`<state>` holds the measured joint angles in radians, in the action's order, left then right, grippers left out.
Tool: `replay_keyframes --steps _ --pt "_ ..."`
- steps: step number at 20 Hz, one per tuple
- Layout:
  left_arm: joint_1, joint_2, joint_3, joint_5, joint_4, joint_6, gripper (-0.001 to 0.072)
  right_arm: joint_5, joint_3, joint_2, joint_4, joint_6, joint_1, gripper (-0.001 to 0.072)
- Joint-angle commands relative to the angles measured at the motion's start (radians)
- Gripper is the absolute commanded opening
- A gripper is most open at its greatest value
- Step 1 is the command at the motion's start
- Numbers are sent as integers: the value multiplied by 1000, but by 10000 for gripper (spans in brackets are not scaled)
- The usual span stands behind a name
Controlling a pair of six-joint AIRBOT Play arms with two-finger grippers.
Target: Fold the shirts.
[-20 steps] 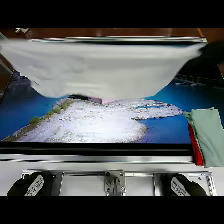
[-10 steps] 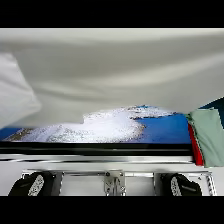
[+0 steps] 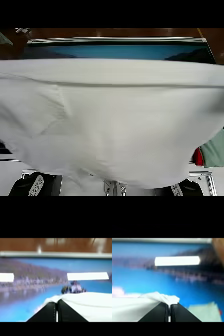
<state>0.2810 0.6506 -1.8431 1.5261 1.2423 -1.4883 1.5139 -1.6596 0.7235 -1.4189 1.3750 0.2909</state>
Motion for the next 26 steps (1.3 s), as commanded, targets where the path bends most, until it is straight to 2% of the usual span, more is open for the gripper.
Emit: replay_keyframes --steps 1,3,6,10,13,15,18,22,24,26 --pt "1 26 273 23 14 -29 43 216 100 185 -14 63 0 62" --pt "-2 89 488 -56 4 -23 42 151 227 295 -3 73 0 62" --pt "-18 289 691 -269 -35 40 42 -108 293 496 181 90 -25 62" --pt "-20 616 635 -457 -144 41 42 -547 291 719 221 114 -182 62" --pt "-23 746 595 -633 -245 74 42 -849 291 831 221 130 -256 62" --pt "-39 807 595 -736 -257 74 42 -992 291 906 224 173 -269 62" --pt "-82 895 595 -807 -257 74 42 -1048 291 1004 258 189 -268 62" --pt "-140 953 596 -816 -256 89 42 -993 292 1068 259 185 -275 63" --pt "-144 940 595 -773 -255 89 42 -944 291 1061 256 176 -267 62" --pt "-134 906 595 -653 -193 88 42 -835 290 1033 229 172 -245 63"
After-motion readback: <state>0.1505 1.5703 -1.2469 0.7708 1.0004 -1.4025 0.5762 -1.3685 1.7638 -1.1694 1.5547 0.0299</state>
